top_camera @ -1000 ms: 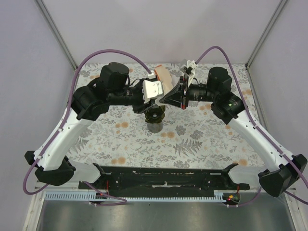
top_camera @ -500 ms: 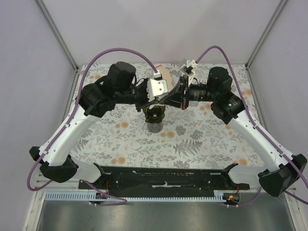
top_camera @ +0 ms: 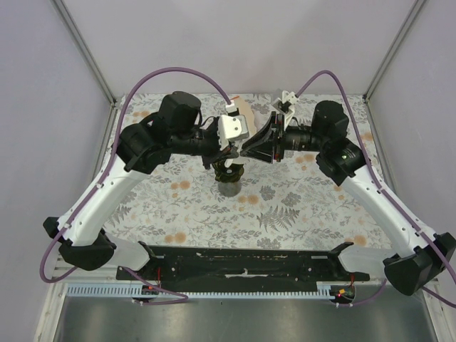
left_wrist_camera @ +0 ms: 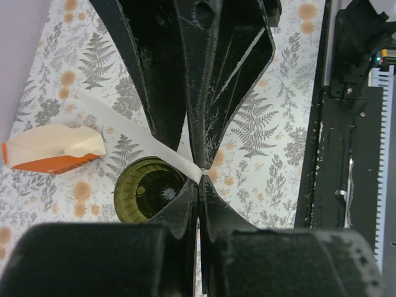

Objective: Place the coffee filter in the dripper

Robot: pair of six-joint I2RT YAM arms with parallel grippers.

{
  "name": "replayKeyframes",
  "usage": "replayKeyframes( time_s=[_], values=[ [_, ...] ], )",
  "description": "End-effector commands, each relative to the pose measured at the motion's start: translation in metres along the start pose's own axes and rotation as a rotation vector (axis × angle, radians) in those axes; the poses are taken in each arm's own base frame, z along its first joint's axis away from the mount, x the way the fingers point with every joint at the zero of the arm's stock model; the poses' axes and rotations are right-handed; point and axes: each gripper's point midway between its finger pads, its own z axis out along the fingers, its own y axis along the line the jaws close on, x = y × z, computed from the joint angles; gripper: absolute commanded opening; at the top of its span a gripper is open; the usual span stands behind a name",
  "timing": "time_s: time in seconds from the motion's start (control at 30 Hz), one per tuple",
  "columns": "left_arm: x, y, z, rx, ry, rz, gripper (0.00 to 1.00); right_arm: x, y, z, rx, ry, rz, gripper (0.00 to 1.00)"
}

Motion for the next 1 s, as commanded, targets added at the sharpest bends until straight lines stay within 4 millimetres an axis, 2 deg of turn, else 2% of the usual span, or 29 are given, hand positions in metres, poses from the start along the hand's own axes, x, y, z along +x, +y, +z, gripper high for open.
replayKeyframes(
  time_s=[0.0,0.13,0.23,0.27,0.3,0.33,0.43,0.57,0.7,0.77,0.8,0.97],
  values=[
    [-0.024,-0.017,-0.014,0.056,-0.096,-0.059,0.02,-0.015,0.014,-0.01,-0.017,-0.05,-0.131,0.43],
    [-0.028,-0.015,-0.016,0.038,-0.114,-0.072,0.02,-0.019,0.019,-0.022,0.028,-0.056,-0.209,0.57],
    [-0.04,-0.012,-0.021,0.018,-0.159,-0.094,0.02,-0.02,0.008,-0.038,0.129,-0.067,-0.226,0.75],
    [-0.044,-0.012,-0.022,0.017,-0.176,-0.102,0.02,-0.017,0.001,-0.042,0.157,-0.068,-0.213,0.82],
    [-0.049,-0.013,-0.025,0.023,-0.197,-0.101,0.02,-0.014,-0.005,-0.044,0.172,-0.065,-0.179,0.94],
    [-0.053,-0.015,-0.026,0.03,-0.214,-0.101,0.02,-0.012,-0.009,-0.046,0.169,-0.061,-0.144,0.98],
    [-0.061,-0.022,-0.03,0.067,-0.249,-0.089,0.02,-0.012,-0.006,-0.043,0.087,-0.071,-0.062,0.98],
    [-0.066,-0.027,-0.033,0.093,-0.273,-0.075,0.02,-0.024,0.01,-0.038,-0.035,-0.135,-0.075,0.98],
    [-0.073,-0.031,-0.037,0.113,-0.305,-0.058,0.02,-0.027,0.013,-0.036,-0.078,-0.143,-0.067,0.98],
    [-0.076,-0.032,-0.038,0.119,-0.313,-0.061,0.02,-0.028,0.019,-0.036,-0.114,-0.145,-0.076,0.93],
    [-0.076,-0.032,-0.037,0.124,-0.313,-0.063,0.02,-0.028,0.025,-0.037,-0.148,-0.148,-0.085,0.87],
    [-0.076,-0.031,-0.036,0.122,-0.316,-0.084,0.02,-0.031,0.044,-0.041,-0.248,-0.152,-0.134,0.27]
  ],
)
